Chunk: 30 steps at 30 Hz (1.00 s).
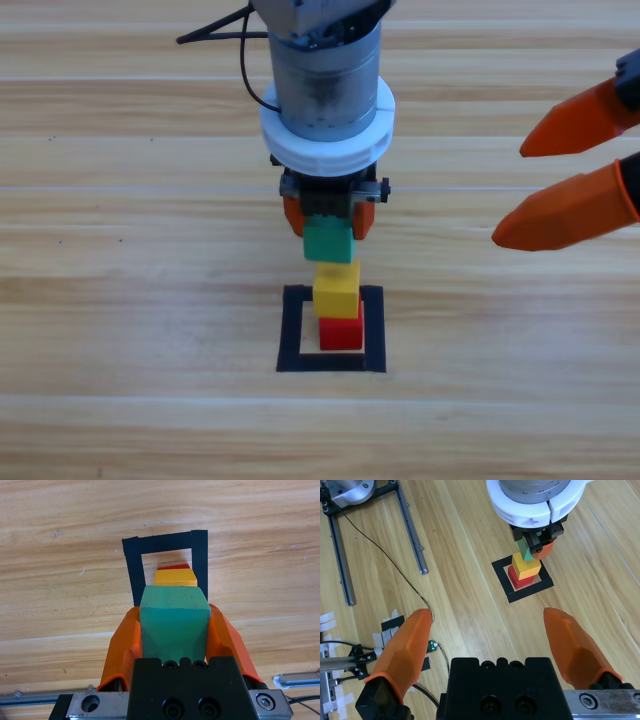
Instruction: Stack the blocks in the rectangular block: red at the bottom, yellow in the middle, green on top
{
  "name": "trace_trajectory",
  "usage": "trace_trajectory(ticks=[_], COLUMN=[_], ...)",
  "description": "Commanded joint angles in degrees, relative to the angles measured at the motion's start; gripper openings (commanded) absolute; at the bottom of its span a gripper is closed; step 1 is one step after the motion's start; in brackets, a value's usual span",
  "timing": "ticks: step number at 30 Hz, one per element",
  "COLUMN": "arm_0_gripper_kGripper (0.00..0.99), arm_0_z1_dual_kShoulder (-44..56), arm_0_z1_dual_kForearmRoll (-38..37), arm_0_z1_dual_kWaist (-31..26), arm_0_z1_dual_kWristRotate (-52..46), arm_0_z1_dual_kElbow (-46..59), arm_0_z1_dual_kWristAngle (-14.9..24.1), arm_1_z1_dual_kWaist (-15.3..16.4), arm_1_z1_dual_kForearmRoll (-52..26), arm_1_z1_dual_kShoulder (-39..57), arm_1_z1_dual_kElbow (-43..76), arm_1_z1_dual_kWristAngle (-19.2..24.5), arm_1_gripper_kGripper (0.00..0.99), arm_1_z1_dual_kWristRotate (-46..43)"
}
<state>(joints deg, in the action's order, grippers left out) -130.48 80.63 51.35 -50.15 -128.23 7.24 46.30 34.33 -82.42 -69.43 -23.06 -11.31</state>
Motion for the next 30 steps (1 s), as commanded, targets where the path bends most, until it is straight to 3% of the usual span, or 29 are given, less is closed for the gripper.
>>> trace_trajectory(ticks=[1, 30], arm_0_gripper_kGripper=[0.0, 0.0], arm_0_z1_dual_kShoulder=[-3.8, -4.3], arm_0_z1_dual_kForearmRoll=[-0.7, -1.0], arm_0_z1_dual_kWaist=[1.3, 1.3], arm_0_z1_dual_kWristRotate=[-0.4, -1.8], arm_0_z1_dual_kElbow=[0.0, 1.0], arm_0_z1_dual_kWristAngle=[-0.1, -2.2], arm_1_z1_dual_kWaist=[1.2, 1.2], arm_1_z1_dual_kForearmRoll=[-1.2, -1.7], arm_1_z1_dual_kShoulder=[1.3, 0.7], arm_1_z1_dual_kElbow=[1.8, 1.9], arm_1_z1_dual_kWristAngle=[0.8, 0.8], arm_1_gripper_kGripper=[0.99, 0.99], arm_1_z1_dual_kWristRotate=[-0.7, -0.7])
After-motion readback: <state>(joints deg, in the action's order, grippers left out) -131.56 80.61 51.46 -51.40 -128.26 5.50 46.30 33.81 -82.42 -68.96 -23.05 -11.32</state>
